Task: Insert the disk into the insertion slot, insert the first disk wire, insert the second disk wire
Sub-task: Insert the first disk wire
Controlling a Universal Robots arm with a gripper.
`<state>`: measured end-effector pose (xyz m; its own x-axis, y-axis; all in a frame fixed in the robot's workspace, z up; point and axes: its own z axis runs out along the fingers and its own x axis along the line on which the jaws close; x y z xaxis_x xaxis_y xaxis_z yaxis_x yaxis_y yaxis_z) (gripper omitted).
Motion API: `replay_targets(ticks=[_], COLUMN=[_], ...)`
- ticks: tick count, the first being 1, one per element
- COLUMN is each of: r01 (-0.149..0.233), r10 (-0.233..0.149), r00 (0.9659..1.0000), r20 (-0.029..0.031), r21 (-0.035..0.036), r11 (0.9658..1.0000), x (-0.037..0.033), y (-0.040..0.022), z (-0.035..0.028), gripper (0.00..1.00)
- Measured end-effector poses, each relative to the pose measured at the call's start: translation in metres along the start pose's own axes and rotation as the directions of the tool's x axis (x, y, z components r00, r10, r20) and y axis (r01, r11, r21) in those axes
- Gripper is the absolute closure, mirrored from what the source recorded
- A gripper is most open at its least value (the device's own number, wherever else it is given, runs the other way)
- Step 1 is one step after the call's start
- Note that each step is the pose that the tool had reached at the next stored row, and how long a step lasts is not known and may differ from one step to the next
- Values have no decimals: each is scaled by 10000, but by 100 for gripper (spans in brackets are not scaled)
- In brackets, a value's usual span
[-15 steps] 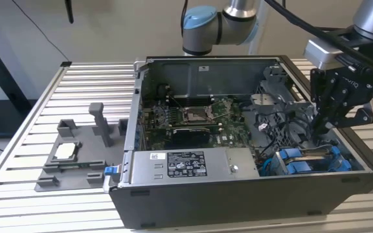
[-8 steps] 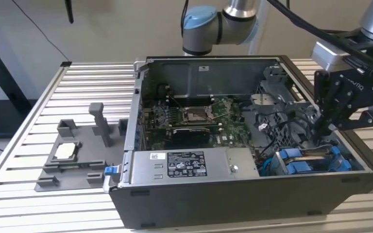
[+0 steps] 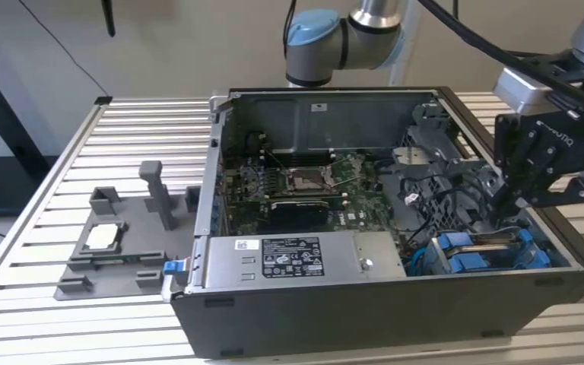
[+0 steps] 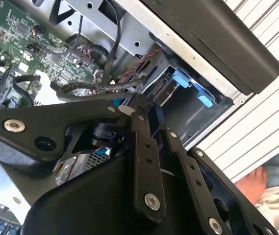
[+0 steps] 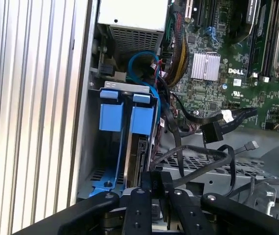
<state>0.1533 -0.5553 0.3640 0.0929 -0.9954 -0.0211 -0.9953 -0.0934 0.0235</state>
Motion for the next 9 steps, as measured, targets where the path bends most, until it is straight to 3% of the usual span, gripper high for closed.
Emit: replay_targets(ticks=[4,9], r01=[-405,-1005], r10=[405,1005], r00=[9992,9949], r20=[11,27], r21=[-1,11], r11=[9992,9949], x=[1,2], y=[-1,-3], z=[29,62], gripper=[80,80])
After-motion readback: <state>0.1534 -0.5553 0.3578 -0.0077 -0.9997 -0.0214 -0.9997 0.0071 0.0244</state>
